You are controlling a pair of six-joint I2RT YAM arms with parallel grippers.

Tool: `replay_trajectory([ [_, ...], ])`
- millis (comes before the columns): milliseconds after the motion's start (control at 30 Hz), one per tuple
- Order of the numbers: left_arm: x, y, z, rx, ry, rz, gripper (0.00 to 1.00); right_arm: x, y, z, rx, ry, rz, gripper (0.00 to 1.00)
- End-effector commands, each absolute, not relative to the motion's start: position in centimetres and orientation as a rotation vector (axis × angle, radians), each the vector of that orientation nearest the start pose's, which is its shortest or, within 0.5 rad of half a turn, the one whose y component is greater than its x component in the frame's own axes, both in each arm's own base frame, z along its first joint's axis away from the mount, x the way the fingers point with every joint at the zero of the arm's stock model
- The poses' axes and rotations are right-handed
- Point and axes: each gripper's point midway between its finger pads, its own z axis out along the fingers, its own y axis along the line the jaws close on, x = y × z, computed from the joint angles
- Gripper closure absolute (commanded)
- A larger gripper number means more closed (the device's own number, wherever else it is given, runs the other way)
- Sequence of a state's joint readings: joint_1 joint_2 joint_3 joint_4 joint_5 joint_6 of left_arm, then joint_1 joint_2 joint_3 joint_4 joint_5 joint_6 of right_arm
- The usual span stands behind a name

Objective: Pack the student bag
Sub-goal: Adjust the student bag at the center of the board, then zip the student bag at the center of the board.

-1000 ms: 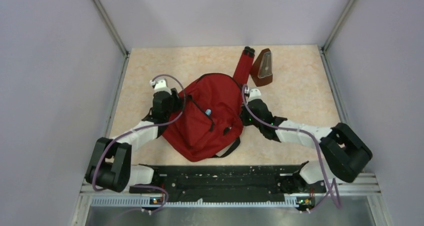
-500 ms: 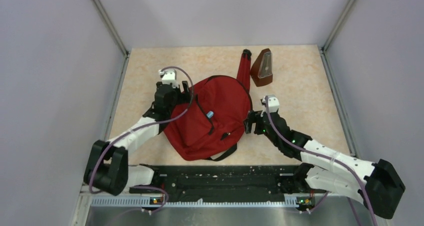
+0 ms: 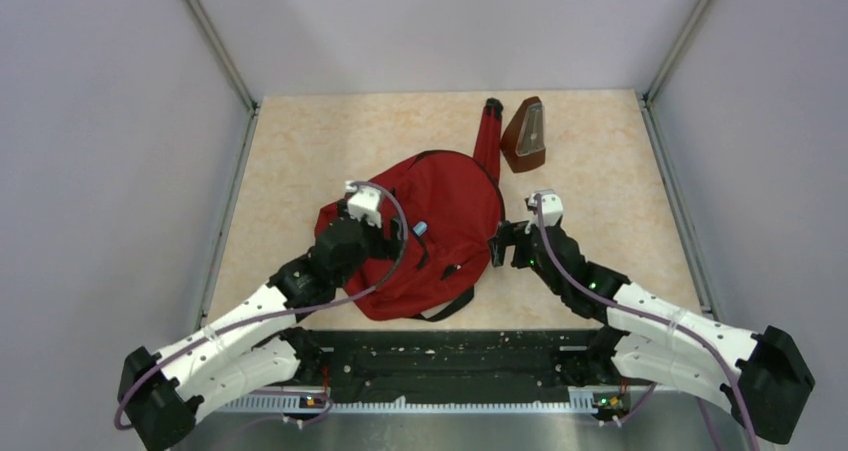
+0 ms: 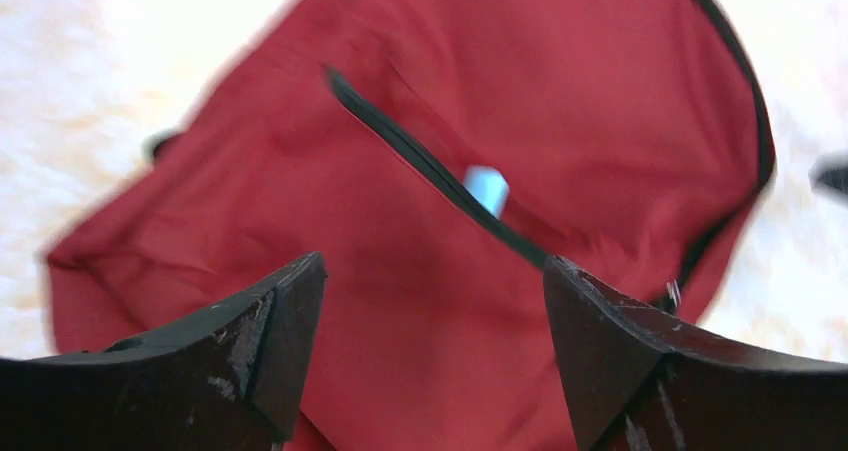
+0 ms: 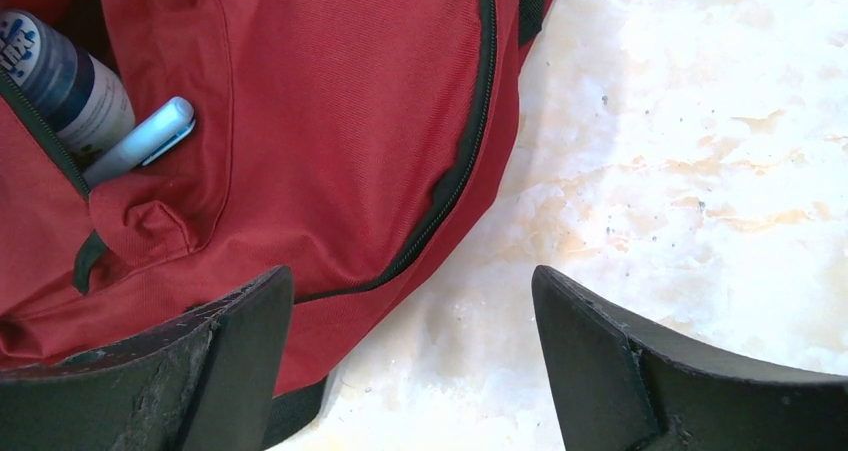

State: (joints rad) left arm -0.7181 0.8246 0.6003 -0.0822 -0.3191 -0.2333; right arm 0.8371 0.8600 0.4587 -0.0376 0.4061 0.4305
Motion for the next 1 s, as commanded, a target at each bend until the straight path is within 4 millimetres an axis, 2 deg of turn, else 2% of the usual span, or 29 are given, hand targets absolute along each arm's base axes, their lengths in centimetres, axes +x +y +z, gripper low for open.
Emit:
replay_trajectory([
  [0, 22.6, -20.2, 15.9, 0.418, 1.973, -0.4, 0.16, 24.5, 19.0, 14.4, -0.136, 1.963, 0.412, 0.13],
  [167, 20.1, -23.0, 15.1, 0.578, 1.962, -0.357, 0.17, 24.6, 18.7, 14.4, -0.128, 1.965, 0.394, 0.13],
  [233, 19.8, -23.5, 14.2, 0.619, 1.971, -0.328, 0.18, 24.6, 18.5, 14.3, -0.125, 1.964, 0.385, 0.13],
  [367, 20.6, -22.5, 12.7, 0.591, 2.021, -0.197, 0.32, 24.5, 18.4, 14.5, -0.121, 1.96, 0.387, 0.13],
  [500, 21.2, -22.2, 12.7, 0.565, 2.01, -0.15, 0.37, 24.5, 18.3, 14.5, -0.122, 1.958, 0.382, 0.13],
  [733, 21.2, -24.0, 13.5, 0.596, 1.948, -0.255, 0.37, 24.6, 18.4, 14.3, -0.122, 1.958, 0.383, 0.13],
  [967, 21.8, -24.7, 12.8, 0.649, 1.956, -0.193, 0.37, 24.5, 18.4, 14.1, -0.125, 1.965, 0.379, 0.13],
])
